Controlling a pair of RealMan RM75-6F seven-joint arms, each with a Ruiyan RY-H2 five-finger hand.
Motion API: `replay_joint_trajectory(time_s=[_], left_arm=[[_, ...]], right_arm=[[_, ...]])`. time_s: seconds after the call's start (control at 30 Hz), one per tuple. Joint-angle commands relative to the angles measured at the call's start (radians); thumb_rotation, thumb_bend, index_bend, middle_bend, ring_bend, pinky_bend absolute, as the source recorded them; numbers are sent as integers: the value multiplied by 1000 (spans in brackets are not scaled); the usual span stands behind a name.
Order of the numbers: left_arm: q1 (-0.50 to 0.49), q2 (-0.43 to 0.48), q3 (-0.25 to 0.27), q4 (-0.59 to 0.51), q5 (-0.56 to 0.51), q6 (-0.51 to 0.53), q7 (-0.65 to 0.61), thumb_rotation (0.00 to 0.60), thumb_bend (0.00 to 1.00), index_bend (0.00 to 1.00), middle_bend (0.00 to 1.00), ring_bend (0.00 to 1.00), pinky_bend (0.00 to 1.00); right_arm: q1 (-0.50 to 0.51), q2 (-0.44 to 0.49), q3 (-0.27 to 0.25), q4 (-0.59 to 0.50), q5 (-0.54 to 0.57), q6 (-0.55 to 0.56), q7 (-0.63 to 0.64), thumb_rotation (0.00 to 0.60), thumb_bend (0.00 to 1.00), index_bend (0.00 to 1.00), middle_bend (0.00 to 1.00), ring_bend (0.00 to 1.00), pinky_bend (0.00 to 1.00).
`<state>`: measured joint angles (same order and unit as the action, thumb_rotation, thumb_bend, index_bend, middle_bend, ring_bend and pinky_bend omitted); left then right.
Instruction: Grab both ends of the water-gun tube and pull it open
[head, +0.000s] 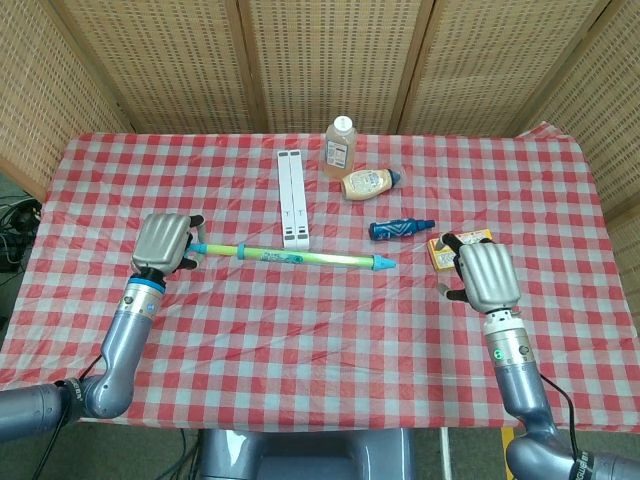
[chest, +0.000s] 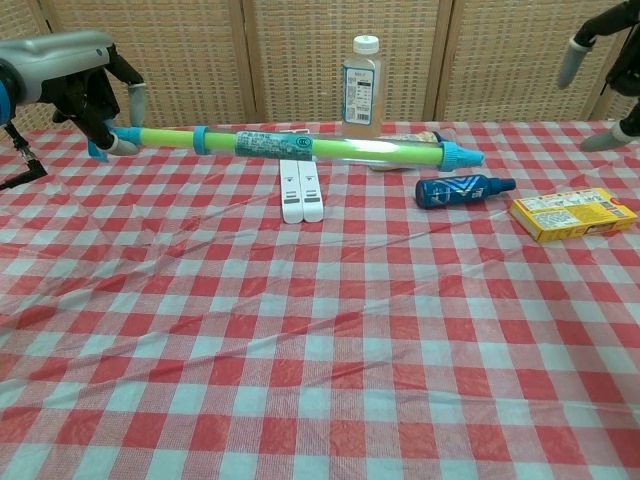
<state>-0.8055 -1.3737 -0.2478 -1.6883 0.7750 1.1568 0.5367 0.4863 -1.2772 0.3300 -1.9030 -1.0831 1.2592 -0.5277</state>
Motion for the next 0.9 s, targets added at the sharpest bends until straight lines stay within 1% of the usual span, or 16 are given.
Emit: replay_joint_trajectory(time_s=[0.03, 0.23, 0.57, 0.9], left_arm=[[-1, -6, -1, 3, 1, -1, -3, 600, 605, 877, 951, 889, 768], [-3, -16, -10, 2, 10, -8, -22, 600, 604, 877, 951, 889, 768], [-16, -23, -16, -10, -3, -28, -20, 600, 602, 877, 951, 889, 769], [-27, -20, -25, -38, -12, -30, -15, 600, 601, 877, 951, 889, 768]], right_arm=[[19, -22, -10, -14, 23, 0, -23, 600, 230, 450, 1000, 985, 561], [40, -69, -27, -11, 33, 11, -29, 600, 252, 473, 1000, 993, 564], [64, -90, -26, -9, 29, 32, -34, 600, 267, 478, 1000, 993, 564], [87, -107, -31, -22, 55, 34, -50, 600, 296, 489, 1000, 994, 564]])
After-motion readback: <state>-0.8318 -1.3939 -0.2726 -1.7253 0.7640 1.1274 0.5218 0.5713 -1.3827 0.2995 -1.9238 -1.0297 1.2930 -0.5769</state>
